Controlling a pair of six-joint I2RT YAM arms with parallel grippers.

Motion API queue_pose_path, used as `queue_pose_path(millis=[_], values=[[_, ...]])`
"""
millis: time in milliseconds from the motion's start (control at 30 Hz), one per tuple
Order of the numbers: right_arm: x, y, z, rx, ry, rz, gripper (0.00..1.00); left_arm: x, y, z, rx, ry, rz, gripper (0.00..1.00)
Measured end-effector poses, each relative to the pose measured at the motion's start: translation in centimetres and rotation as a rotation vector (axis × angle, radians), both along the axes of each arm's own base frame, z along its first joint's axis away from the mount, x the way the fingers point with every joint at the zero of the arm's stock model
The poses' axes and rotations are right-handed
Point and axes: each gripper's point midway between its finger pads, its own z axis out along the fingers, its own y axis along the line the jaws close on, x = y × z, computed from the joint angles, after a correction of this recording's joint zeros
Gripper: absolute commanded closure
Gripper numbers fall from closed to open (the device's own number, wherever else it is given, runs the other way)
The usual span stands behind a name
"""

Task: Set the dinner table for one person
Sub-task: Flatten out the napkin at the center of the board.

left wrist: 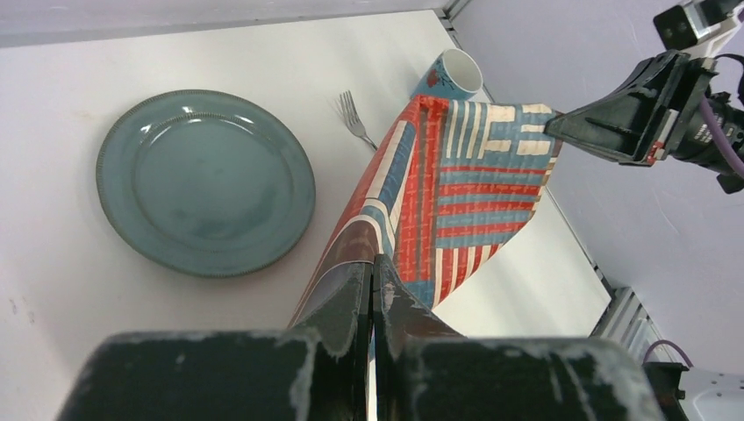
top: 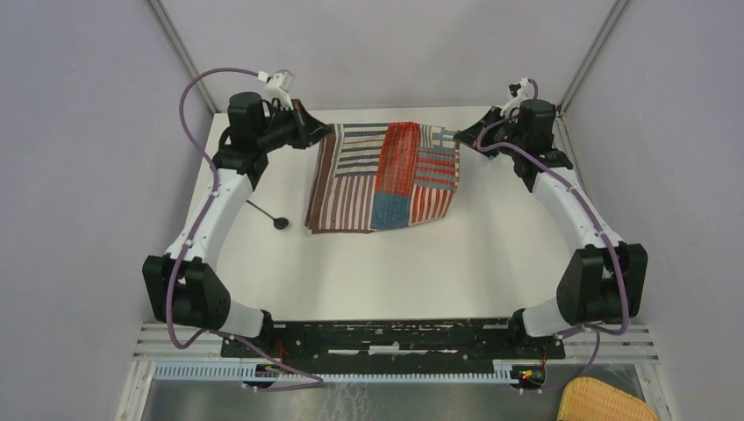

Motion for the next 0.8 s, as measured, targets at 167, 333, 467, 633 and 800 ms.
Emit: queue_pose_path(millis=[167, 333, 467, 633, 800], values=[[-1.6, -0.1, 2.0, 0.001, -0.059, 0.003, 1.0, -1.6, -0.1, 0.0, -0.008, -0.011, -0.019, 0.98], [-1.2, -0.1, 1.4, 0.005, -0.042, -0.005, 1.0, -1.6, -0.2, -0.4, -0.021, -0.001, -0.019, 0.98], [-0.4, -0.2, 0.5, 0.006, -0.024, -0.013, 1.0, -0.9, 0.0, -0.9, -0.022, 0.001, -0.015, 0.98], [1.5, -0.9, -0.6, 0.003, 0.008, -0.04, 1.0, 0.9, 1.7, -3.0, -0.032, 0.059, 0.033, 0.98], [2.5, -2.4, -1.2, 0.022, 0.033, -0.104, 1.0, 2.6, 5.9, -3.4, -0.064, 0.078, 0.138, 0.98]])
